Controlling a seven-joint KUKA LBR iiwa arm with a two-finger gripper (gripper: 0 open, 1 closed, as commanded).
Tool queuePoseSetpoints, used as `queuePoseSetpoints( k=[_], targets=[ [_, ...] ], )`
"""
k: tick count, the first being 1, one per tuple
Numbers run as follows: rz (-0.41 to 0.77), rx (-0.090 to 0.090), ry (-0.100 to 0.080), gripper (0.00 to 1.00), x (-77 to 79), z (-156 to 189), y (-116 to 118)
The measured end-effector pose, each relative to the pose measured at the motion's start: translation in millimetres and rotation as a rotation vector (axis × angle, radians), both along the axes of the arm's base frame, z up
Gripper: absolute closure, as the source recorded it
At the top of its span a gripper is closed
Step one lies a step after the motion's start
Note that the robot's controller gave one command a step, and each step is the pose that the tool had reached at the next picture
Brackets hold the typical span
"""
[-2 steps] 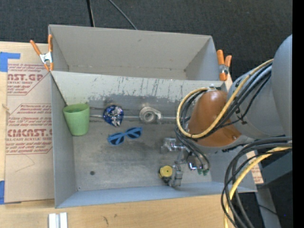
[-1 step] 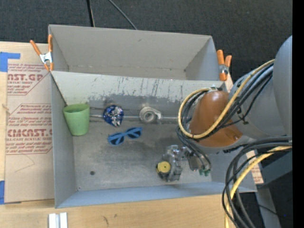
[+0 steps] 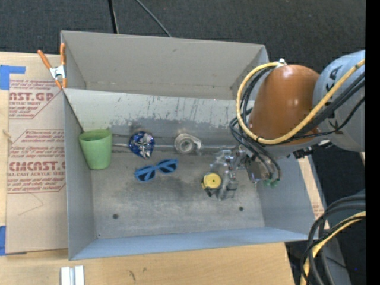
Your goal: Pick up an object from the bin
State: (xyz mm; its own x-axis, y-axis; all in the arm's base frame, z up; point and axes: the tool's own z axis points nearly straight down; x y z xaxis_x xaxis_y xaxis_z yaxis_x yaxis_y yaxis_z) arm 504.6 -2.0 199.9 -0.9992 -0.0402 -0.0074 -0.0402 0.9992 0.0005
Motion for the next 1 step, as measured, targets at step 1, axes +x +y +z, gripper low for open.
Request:
queuePoseSetpoints(
  k=[1],
  targets=[
    [0.492, -0.002, 0.001, 1.0, 9.6, 48.7, 29.0]
  ],
)
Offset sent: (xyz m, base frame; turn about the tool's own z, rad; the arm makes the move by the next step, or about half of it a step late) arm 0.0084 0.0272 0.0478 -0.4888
